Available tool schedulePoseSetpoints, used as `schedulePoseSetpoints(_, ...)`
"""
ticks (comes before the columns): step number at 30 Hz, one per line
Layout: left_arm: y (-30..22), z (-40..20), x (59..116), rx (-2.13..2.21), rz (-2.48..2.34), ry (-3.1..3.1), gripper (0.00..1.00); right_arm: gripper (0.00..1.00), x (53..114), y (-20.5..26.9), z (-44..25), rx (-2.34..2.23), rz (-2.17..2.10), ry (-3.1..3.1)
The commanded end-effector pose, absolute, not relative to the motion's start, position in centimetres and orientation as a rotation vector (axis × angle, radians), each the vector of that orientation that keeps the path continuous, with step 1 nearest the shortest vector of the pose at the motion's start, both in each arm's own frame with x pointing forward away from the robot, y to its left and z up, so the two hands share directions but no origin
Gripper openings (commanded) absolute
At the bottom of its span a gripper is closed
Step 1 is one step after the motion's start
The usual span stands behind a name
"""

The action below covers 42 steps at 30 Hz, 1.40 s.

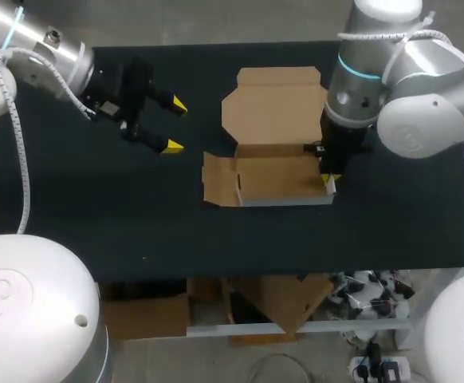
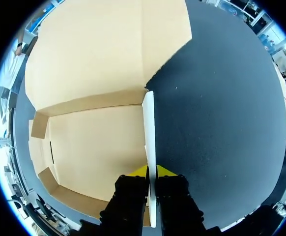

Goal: Assemble the packaging by folding the flat box into shape, placing the metal phone stand inside, and closing the box properly

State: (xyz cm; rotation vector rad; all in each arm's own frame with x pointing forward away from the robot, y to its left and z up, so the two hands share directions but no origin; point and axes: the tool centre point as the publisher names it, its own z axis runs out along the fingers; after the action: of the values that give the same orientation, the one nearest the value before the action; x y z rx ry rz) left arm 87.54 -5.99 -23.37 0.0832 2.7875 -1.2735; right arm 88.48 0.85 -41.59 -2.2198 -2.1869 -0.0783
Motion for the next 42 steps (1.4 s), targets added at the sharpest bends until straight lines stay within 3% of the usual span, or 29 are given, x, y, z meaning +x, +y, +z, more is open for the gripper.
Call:
schedulePoseSetpoints(1, -5.95, -23.27, 87.51, 0.083, -1.270, 2.791, 1.00, 0.10, 88.62, 0.91, -42.22, -2.225, -0.084, -2.187)
schedulePoseSetpoints(19, -5.95, -23.27, 87.51, 0.083, -1.270, 2.791, 1.00, 0.10, 88.90, 1.01, -42.82, -2.237, -0.078, -2.179)
schedulePoseSetpoints(23, -5.95, -23.27, 87.51, 0.083, -1.270, 2.791, 1.00, 0.00, 88.94, 1.00, -42.96, -2.239, -0.065, -2.175)
schedulePoseSetpoints(42, -5.95, -23.27, 87.51, 0.083, -1.270, 2.791, 1.00, 0.00, 89.35, 0.97, -42.54, -2.406, 0.196, -2.160)
